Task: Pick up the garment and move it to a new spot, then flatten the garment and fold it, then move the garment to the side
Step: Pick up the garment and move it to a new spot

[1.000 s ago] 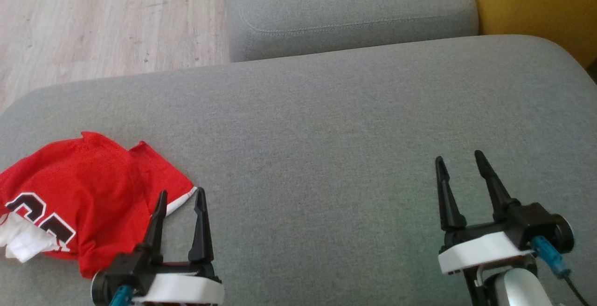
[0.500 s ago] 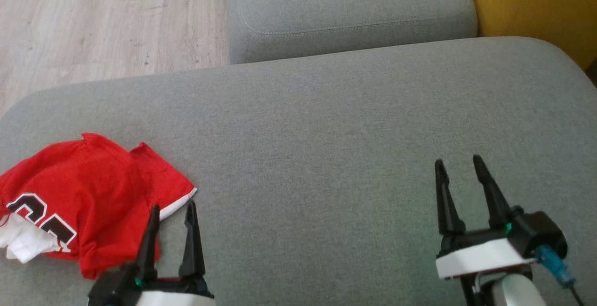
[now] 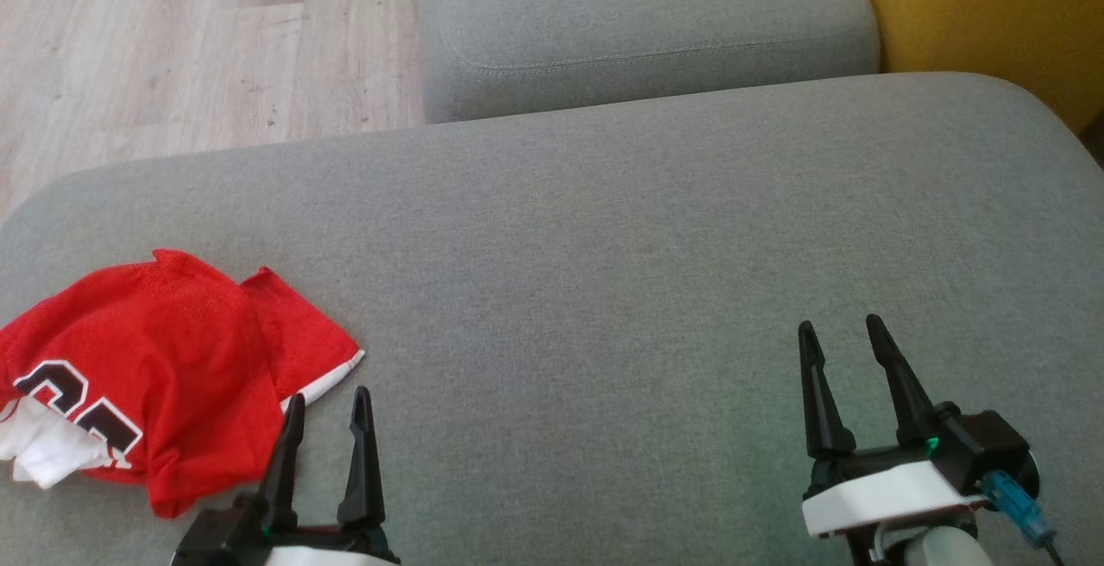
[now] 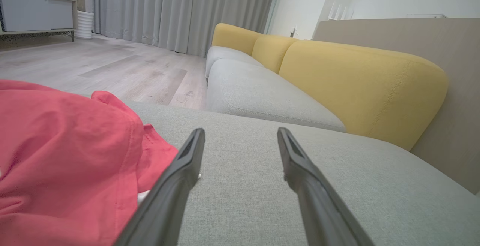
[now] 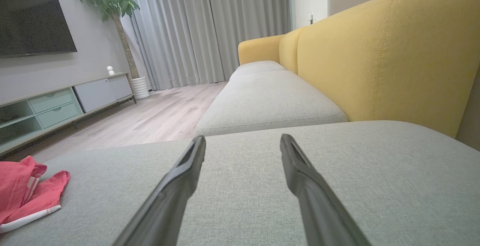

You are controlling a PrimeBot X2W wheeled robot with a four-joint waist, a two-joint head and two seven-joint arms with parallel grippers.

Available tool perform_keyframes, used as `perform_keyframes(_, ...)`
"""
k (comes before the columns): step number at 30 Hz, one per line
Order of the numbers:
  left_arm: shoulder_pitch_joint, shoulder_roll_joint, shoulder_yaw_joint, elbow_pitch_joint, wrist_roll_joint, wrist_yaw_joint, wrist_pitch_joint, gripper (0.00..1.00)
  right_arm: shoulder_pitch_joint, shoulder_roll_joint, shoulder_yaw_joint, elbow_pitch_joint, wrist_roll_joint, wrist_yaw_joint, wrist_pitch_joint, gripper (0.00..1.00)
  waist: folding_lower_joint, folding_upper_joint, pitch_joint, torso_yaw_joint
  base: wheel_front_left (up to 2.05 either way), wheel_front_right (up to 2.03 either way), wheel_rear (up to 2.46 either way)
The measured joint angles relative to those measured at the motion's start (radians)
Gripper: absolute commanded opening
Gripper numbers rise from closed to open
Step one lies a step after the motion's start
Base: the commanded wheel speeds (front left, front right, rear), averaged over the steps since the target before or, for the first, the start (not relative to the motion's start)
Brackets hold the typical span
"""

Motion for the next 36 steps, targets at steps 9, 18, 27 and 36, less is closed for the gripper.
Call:
perform_keyframes(9,-0.003,0.000,0.000,0.023,0.000,0.000,0.000,1.00,0.000,0.000,0.008,0.001,0.029,0.000,-0.001,1.00,0.0000,0.0000,-0.005,0.047,0.00,0.00,0.00)
perform_keyframes(18,-0.005,0.003,0.047,0.028,0.027,0.011,0.000,1.00,0.001,0.000,0.077,0.014,0.043,0.000,-0.001,1.00,0.0000,0.0000,-0.016,0.176,0.00,0.00,0.00)
perform_keyframes(27,-0.002,0.004,0.107,0.043,0.042,0.032,0.000,1.00,0.002,0.000,0.144,0.039,0.079,0.000,-0.001,1.00,0.0000,0.0000,-0.031,0.309,0.00,0.00,0.00)
perform_keyframes(36,0.019,0.004,0.135,0.055,0.054,0.026,0.000,1.00,0.004,0.000,0.193,0.056,0.101,0.000,-0.001,1.00,0.0000,0.0000,-0.045,0.386,0.00,0.00,0.00)
